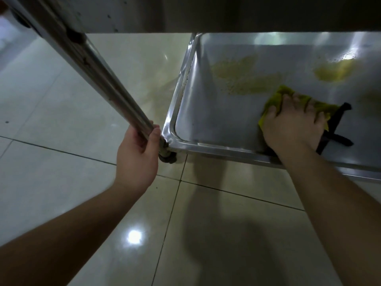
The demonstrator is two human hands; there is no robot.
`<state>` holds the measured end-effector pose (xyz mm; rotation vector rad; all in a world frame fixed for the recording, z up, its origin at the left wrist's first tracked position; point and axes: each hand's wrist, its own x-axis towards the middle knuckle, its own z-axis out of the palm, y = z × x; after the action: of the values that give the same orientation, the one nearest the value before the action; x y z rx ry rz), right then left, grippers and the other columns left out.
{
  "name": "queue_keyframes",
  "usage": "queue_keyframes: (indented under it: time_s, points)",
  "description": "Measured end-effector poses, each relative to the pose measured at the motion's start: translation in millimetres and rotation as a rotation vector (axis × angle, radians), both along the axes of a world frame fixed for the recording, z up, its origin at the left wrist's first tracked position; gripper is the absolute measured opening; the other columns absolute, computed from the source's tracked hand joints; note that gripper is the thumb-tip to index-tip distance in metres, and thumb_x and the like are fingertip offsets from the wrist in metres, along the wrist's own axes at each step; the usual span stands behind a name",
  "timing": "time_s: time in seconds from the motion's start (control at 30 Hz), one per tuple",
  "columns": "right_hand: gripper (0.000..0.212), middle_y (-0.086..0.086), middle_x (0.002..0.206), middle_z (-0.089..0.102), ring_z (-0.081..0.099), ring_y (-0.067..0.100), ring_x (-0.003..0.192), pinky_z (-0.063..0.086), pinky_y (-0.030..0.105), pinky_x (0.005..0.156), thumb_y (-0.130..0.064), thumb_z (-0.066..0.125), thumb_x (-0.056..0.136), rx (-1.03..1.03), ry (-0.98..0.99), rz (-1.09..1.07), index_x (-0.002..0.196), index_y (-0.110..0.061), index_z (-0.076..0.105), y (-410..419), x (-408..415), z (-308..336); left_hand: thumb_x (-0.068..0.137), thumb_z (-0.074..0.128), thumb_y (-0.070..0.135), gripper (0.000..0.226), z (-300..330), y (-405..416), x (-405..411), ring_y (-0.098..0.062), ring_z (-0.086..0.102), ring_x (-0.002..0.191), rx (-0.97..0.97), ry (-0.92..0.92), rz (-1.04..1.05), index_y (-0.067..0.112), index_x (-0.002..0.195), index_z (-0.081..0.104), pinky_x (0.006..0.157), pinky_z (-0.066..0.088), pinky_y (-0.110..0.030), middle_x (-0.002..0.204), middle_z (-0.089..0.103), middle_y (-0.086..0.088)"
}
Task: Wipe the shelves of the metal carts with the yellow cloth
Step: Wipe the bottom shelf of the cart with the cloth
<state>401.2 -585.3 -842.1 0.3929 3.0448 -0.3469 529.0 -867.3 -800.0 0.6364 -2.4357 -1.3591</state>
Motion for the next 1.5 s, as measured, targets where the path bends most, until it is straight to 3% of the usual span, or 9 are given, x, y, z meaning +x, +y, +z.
queue_keyframes:
  time_s: [0.17, 0.33, 0.47, 0.6, 0.73, 1.0, 1.13, 1.33, 1.5]
  points:
    - [0.064, 0.002, 0.174, 0.003, 0.001, 0.033, 0.160, 0.003, 0.051, 0.127, -0.045, 0.017, 0.107, -0.044, -0.173, 0.177, 0.166, -0.022, 0.009, -56, -39, 14, 0.103, 0.059, 0.037, 0.014, 1, -4, -1, 0.015, 0.064, 0.097, -0.030, -0.022, -0.019, 0.034, 0.117, 0.061, 0.075, 0.041, 0.003, 0.105, 0.071, 0.022]
    - [0.063, -0.002, 0.174, -0.001, -0.005, 0.033, 0.160, -0.002, 0.053, 0.127, -0.047, 0.022, 0.108, -0.136, -0.288, 0.600, 0.166, -0.026, 0.011, -154, -73, 25, 0.103, 0.058, 0.040, 0.017, 0, -10, 0, 0.012, 0.065, 0.094, -0.117, -0.050, -0.049, 0.034, 0.118, 0.061, 0.073, 0.044, -0.002, 0.101, 0.070, 0.024]
    - [0.063, -0.006, 0.174, -0.007, -0.008, 0.030, 0.160, -0.006, 0.052, 0.127, -0.047, 0.019, 0.109, -0.132, -0.278, 0.737, 0.167, -0.029, 0.002, -181, -67, 26, 0.103, 0.058, 0.040, 0.011, -2, -11, 1, 0.005, 0.066, 0.092, -0.157, -0.050, -0.063, 0.036, 0.113, 0.060, 0.074, 0.048, -0.013, 0.097, 0.069, 0.023]
    - [0.062, -0.008, 0.174, 0.002, 0.000, 0.026, 0.160, -0.002, 0.051, 0.127, -0.051, 0.021, 0.108, -0.080, -0.177, 0.712, 0.166, -0.032, 0.009, -157, -64, 18, 0.103, 0.058, 0.039, 0.010, -1, -10, 1, 0.009, 0.066, 0.092, -0.139, -0.046, -0.062, 0.035, 0.113, 0.060, 0.072, 0.044, -0.004, 0.099, 0.071, 0.021]
    - [0.062, -0.001, 0.172, 0.018, 0.013, 0.029, 0.159, 0.005, 0.052, 0.126, -0.050, 0.027, 0.106, -0.080, -0.020, 0.371, 0.163, -0.027, 0.025, -90, -76, 9, 0.103, 0.059, 0.034, 0.010, 1, -7, 2, 0.012, 0.065, 0.094, -0.055, -0.019, -0.054, 0.034, 0.114, 0.059, 0.073, 0.043, 0.001, 0.101, 0.071, 0.020]
    - [0.064, 0.004, 0.174, 0.010, 0.005, 0.035, 0.159, 0.003, 0.055, 0.127, -0.046, 0.023, 0.108, -0.063, -0.026, 0.029, 0.165, -0.018, 0.018, -25, -83, 0, 0.104, 0.058, 0.037, 0.008, -1, -1, 1, 0.015, 0.064, 0.092, -0.063, -0.006, -0.027, 0.044, 0.108, 0.055, 0.071, 0.040, 0.003, 0.099, 0.070, 0.021]
    - [0.064, 0.003, 0.174, 0.006, 0.004, 0.033, 0.160, 0.003, 0.050, 0.127, -0.045, 0.020, 0.108, -0.051, -0.076, 0.163, 0.166, -0.019, 0.014, -75, -68, 3, 0.104, 0.058, 0.038, 0.008, -3, -1, 2, 0.014, 0.064, 0.092, -0.079, -0.008, -0.028, 0.042, 0.111, 0.056, 0.071, 0.040, 0.003, 0.100, 0.069, 0.022]
    - [0.062, -0.005, 0.174, -0.001, -0.002, 0.029, 0.160, -0.003, 0.050, 0.127, -0.048, 0.016, 0.109, -0.049, -0.108, 0.637, 0.167, -0.028, 0.004, -186, -31, 9, 0.104, 0.059, 0.037, 0.011, -4, -2, 1, 0.014, 0.064, 0.092, -0.092, -0.012, -0.028, 0.047, 0.104, 0.055, 0.071, 0.041, 0.002, 0.099, 0.070, 0.022]
    - [0.062, -0.007, 0.174, 0.004, 0.000, 0.025, 0.160, -0.003, 0.050, 0.128, -0.051, 0.017, 0.108, -0.045, -0.050, 0.660, 0.166, -0.031, 0.008, -171, 5, 1, 0.104, 0.060, 0.033, 0.011, -4, -2, 1, 0.017, 0.064, 0.091, -0.074, -0.006, -0.032, 0.043, 0.107, 0.056, 0.073, 0.040, 0.004, 0.100, 0.069, 0.022]
